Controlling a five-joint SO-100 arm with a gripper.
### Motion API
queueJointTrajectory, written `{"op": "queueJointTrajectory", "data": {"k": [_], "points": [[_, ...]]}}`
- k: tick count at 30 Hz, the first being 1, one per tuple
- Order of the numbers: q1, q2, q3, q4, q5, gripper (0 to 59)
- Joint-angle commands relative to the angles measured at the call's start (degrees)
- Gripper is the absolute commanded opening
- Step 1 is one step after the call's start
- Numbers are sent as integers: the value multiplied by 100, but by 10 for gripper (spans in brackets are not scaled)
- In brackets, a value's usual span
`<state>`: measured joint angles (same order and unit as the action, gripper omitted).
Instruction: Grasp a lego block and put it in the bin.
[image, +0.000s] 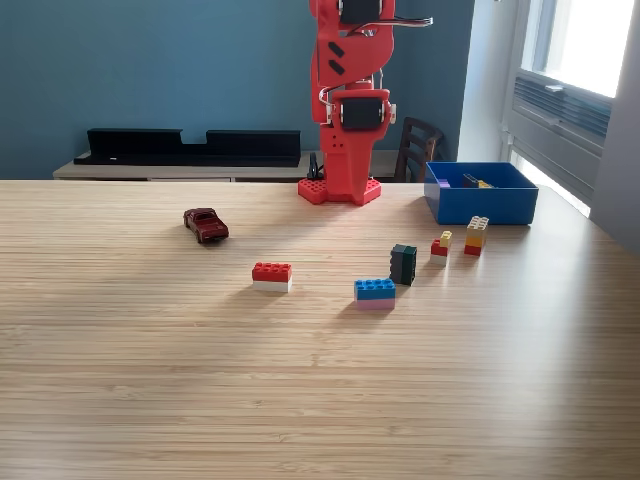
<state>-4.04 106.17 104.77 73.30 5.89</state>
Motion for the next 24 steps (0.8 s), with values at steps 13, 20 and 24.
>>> {"op": "queueJointTrajectory", "data": {"k": [13, 20, 24], "points": [[809, 343, -185, -483, 343, 1], [1942, 343, -290, -853, 844, 1], [2725, 343, -316, -870, 1257, 1]]}}
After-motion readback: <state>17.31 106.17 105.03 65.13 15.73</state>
